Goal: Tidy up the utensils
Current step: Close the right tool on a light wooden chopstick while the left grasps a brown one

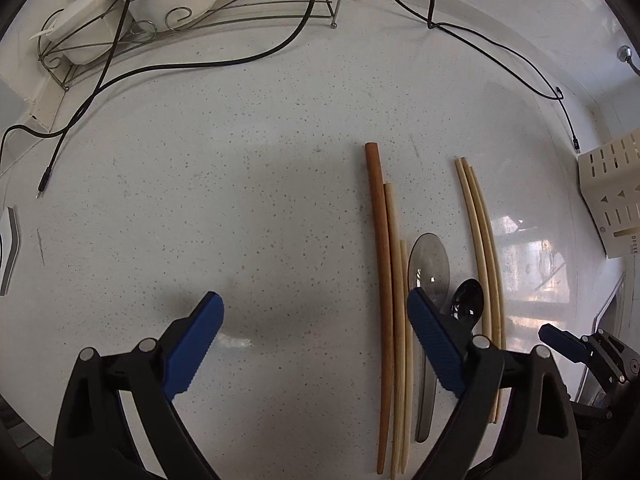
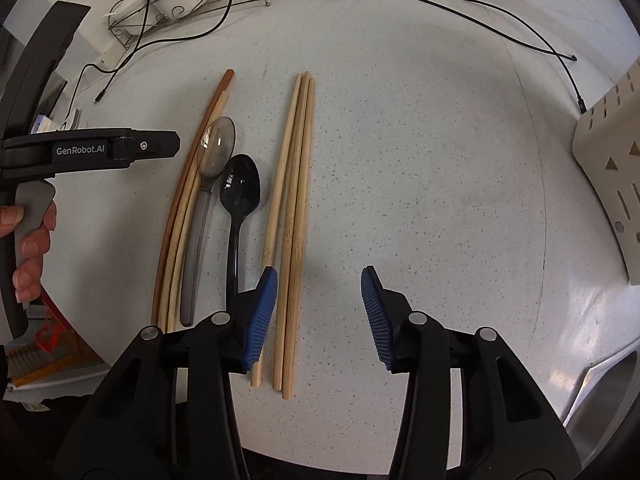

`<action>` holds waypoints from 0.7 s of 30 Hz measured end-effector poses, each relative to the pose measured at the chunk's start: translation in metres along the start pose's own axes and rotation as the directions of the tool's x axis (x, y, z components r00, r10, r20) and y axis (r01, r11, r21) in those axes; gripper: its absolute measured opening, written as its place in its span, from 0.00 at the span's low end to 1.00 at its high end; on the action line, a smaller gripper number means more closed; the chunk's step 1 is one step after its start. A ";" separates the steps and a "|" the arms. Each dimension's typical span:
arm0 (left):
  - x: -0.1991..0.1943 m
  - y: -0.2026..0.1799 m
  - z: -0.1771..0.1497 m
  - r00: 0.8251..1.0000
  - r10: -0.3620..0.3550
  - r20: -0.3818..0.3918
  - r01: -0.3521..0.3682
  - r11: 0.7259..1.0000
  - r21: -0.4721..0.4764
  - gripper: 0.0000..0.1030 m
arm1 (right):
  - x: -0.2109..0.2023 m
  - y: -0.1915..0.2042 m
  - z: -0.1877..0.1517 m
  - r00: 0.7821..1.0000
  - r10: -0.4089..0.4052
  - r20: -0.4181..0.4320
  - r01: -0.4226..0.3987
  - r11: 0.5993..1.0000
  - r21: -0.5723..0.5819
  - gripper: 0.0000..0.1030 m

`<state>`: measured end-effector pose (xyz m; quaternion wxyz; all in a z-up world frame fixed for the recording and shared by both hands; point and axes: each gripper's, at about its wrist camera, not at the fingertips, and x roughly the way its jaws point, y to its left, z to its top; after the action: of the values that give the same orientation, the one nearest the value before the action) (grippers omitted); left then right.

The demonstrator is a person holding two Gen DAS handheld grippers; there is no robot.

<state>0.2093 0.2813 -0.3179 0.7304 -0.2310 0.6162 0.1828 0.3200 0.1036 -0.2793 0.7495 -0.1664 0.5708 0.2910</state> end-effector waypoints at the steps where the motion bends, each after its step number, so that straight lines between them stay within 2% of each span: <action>1: 0.001 -0.001 0.001 1.000 0.006 -0.001 -0.006 1.000 0.003 0.88 | 0.001 0.000 0.000 1.000 0.000 -0.005 0.000 1.000 -0.001 0.37; 7: 0.007 -0.006 0.003 0.999 0.048 -0.007 -0.048 0.999 0.023 0.87 | 0.004 -0.003 0.000 1.000 -0.006 -0.020 0.007 1.000 0.004 0.32; 21: 0.017 -0.012 0.004 0.997 0.072 -0.028 -0.070 0.996 0.054 0.85 | 0.009 -0.005 0.002 0.999 -0.008 -0.044 0.009 1.000 0.006 0.25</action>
<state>0.2220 0.2735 -0.3326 0.7199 -0.1923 0.6396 0.1890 0.3260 0.1031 -0.2875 0.7385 -0.1728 0.5875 0.2823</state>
